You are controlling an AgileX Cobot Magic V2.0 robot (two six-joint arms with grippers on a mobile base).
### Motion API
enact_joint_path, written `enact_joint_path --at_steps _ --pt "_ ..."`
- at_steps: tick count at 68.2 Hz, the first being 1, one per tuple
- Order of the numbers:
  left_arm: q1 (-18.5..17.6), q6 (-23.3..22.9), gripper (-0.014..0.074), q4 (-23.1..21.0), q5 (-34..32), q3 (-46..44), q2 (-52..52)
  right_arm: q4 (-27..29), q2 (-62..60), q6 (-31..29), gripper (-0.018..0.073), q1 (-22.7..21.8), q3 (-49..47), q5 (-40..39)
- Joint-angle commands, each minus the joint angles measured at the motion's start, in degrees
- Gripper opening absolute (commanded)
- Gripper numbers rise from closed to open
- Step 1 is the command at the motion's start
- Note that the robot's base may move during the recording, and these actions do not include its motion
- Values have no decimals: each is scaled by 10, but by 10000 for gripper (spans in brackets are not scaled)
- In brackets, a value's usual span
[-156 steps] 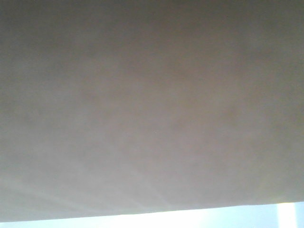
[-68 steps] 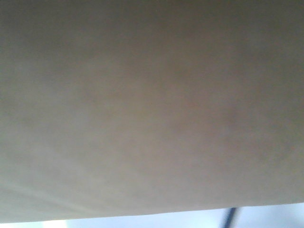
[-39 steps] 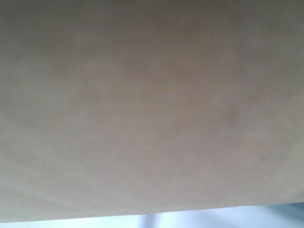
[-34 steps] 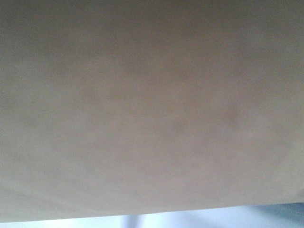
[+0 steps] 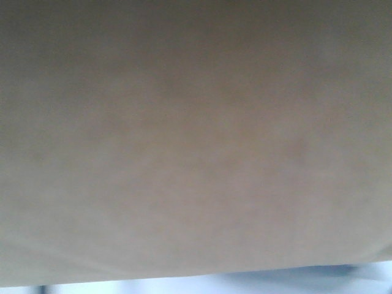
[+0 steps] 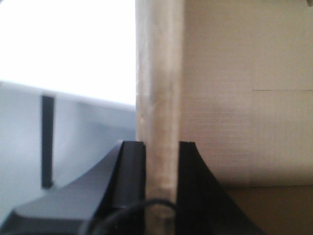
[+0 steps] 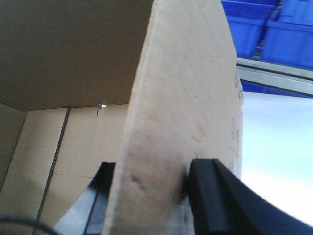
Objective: Grab box from left shelf to table start
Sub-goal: 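Carry the box over the white table surface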
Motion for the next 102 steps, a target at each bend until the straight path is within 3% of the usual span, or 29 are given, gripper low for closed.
enact_joint_path --at_steps 1,102 --pt "-2 -2 -99 28 19 -7 5 -17 8 3 57 -1 -16 -76" --pt "-2 -2 -99 28 19 -7 5 -17 8 3 57 -1 -16 -76"
